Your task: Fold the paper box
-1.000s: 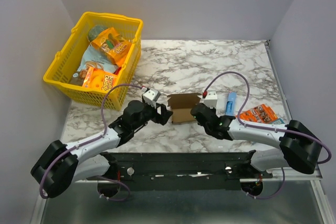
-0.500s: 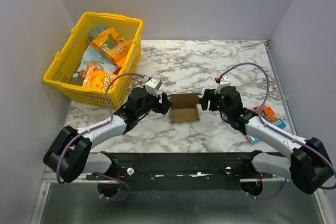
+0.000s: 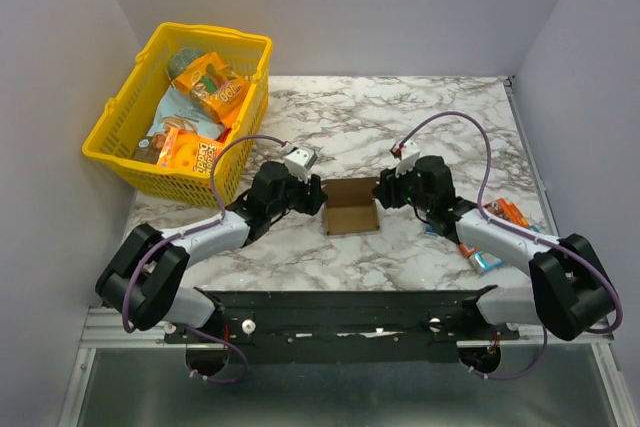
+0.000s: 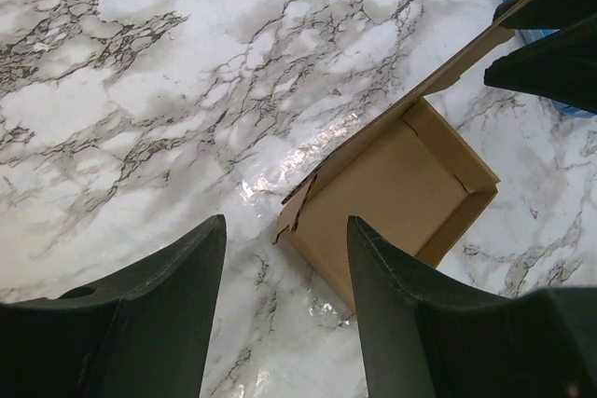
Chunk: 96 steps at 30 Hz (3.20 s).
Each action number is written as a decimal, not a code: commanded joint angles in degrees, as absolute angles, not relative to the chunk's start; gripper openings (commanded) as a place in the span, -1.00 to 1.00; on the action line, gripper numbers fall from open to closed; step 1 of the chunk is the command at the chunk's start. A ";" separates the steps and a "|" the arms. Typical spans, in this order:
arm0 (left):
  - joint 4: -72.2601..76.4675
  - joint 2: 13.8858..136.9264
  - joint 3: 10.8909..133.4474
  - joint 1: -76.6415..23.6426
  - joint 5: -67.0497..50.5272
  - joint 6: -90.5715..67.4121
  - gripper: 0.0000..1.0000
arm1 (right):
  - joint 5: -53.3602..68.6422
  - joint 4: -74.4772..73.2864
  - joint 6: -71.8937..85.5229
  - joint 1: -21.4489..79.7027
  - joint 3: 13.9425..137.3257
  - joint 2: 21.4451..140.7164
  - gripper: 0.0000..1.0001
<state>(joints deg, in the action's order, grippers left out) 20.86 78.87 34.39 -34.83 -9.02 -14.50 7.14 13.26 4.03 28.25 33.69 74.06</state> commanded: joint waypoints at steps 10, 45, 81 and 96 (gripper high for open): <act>23.46 82.88 36.91 -34.63 -10.02 -12.39 -0.22 | 11.86 17.75 1.76 27.86 35.95 77.78 -0.38; 29.96 92.90 45.00 -41.48 9.04 -16.52 -1.00 | -30.31 21.97 16.95 41.65 37.79 82.35 -0.99; 44.38 96.68 37.09 -46.85 12.92 -26.28 -1.00 | -47.81 14.15 34.72 51.94 36.30 89.38 -0.99; 42.54 97.12 39.90 -46.85 10.20 -31.29 -1.00 | -49.39 12.48 35.86 52.65 37.53 91.05 -0.99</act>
<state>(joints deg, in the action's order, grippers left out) 42.59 96.92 37.98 -45.39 17.41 -25.87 -52.21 17.32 33.01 51.33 37.87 88.51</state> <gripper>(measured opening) 0.011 0.014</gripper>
